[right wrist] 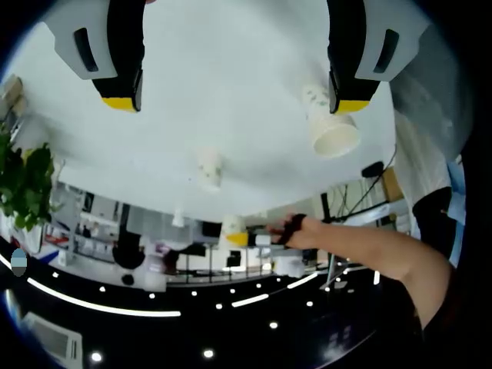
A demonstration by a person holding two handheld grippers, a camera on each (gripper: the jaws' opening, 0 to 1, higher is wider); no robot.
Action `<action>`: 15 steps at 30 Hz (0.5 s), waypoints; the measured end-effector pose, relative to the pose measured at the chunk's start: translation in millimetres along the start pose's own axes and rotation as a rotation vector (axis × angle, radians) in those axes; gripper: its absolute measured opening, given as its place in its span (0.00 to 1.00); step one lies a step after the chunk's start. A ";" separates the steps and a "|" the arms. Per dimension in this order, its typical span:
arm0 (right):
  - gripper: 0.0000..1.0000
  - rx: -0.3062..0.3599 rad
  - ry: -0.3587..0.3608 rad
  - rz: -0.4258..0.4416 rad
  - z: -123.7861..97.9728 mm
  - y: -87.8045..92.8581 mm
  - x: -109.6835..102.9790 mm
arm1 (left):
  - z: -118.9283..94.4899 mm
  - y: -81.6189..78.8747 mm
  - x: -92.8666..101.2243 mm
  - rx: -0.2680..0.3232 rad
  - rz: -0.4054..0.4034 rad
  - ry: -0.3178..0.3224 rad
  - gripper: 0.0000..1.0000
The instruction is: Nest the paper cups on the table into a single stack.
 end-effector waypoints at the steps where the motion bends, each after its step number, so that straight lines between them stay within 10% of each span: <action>1: 1.00 0.001 0.000 -0.002 -0.2 -0.8 -0.5 | -0.8 -1.3 2.2 -0.001 0.002 0.004 0.42; 15: 1.00 0.010 0.006 -0.002 -5.0 -2.5 -0.1 | -14.6 -10.2 27.6 0.004 0.014 0.036 0.42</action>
Point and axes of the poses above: the point that each gripper's makers call its tool centre point, and the gripper's own axes: z roughly forward along the fingers, x roughly to its right, y roughly out of its underside, the point moved 9 cm from there along -z, roughly backward along the fingers, and after that the axes turned 5 degrees about -z, right-handed, at the moved point
